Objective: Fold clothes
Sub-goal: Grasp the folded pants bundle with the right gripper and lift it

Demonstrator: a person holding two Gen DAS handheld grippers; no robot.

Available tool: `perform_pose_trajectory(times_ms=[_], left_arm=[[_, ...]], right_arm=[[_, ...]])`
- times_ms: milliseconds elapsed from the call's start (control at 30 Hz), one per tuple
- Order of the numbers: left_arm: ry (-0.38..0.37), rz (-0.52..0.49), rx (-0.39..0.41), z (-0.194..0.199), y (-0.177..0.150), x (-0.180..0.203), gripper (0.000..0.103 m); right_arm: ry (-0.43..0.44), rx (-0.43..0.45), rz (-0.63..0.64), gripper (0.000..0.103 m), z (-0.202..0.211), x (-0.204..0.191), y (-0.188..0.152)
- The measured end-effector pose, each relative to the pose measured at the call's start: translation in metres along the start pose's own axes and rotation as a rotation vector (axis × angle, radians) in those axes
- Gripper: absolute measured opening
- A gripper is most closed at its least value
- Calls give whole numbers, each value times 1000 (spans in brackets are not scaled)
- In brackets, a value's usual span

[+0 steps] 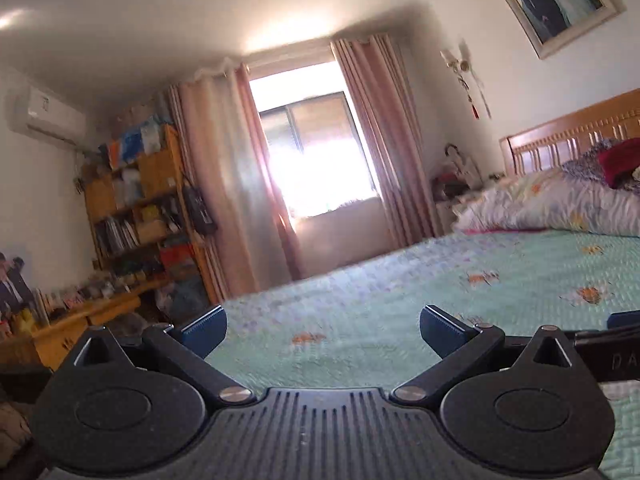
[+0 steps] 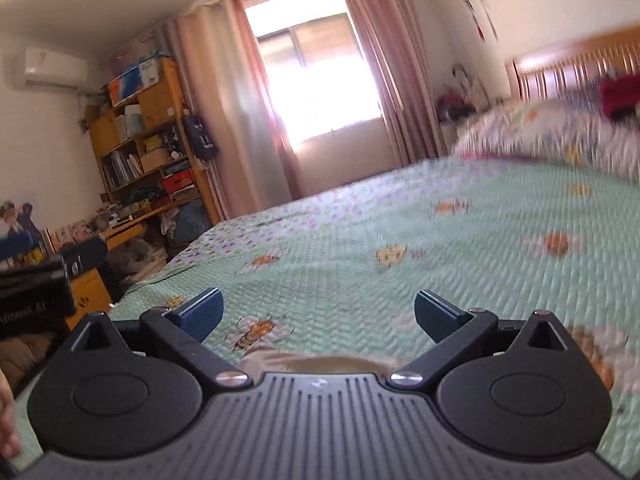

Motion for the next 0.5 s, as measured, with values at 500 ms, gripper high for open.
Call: perform_pose_trajectory(times_ms=[500], left_arm=[[-281, 615, -844, -169, -179, -92, 102]], right_arm=[[118, -321, -617, 101, -44, 139, -80]])
Point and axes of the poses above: each gripper's, at about its wrist camera, not at the fingertips, and z roughly against the way its jaws point, x to its right, y to its top, the point moved 6 cm from there along -z, roughly the way its jaws point, and after that the axes turned 11 degrees about y, right-handed, at the moved point
